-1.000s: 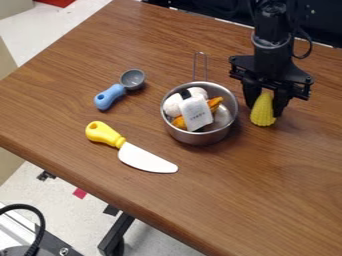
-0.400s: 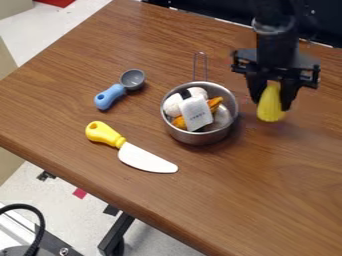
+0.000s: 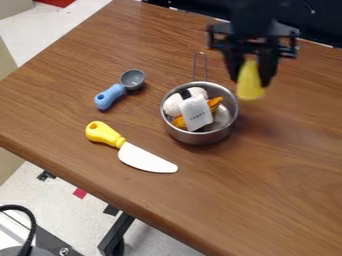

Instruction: Move the yellow object in the metal pol

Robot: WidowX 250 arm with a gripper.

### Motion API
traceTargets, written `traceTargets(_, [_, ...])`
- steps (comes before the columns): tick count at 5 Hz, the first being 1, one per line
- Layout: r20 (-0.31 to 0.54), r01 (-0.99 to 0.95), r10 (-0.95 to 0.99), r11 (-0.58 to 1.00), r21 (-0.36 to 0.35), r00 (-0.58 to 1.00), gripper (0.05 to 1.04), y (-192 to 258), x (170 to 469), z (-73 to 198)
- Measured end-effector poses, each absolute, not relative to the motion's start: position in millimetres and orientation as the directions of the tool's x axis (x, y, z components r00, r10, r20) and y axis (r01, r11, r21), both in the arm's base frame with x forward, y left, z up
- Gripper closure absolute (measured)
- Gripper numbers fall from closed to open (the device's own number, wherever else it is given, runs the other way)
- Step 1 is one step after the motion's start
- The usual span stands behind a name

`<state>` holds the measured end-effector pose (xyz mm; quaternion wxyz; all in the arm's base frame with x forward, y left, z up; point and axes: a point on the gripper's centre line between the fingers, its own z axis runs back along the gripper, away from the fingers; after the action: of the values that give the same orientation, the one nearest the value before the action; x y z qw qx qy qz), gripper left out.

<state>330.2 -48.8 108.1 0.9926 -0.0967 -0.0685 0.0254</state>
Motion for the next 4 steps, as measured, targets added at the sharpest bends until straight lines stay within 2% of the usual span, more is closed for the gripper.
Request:
traceTargets(1, [0.102, -0.044, 0.064, 0.983, -0.180, 0.993, 0.608, -29, 319, 104])
traceTargets(4, [0.087, 0.005, 0.009, 0.986, -0.166, 0.996, 0.608, -27, 302, 80])
